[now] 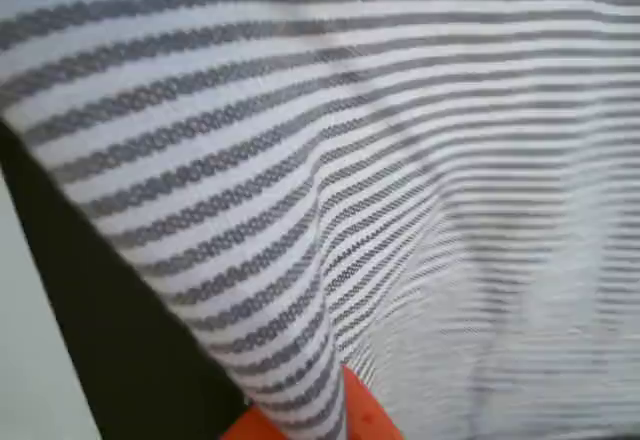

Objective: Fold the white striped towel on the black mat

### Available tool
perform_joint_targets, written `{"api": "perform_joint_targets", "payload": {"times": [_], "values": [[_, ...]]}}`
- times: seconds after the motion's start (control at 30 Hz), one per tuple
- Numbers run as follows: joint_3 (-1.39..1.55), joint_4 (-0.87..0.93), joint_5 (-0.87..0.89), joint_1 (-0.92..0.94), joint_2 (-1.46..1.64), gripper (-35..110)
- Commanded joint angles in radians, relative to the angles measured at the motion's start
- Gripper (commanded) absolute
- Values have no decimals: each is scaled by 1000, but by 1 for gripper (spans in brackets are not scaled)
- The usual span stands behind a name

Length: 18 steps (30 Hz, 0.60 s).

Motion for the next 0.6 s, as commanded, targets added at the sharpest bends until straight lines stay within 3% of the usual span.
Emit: {"api": "perform_joint_targets", "payload": {"times": [0.0, 0.2, 0.57], "values": [[-17, 43, -37, 55, 123, 0], [14, 117, -169, 221, 287, 0], [135, 98, -486, 655, 439, 0]]}}
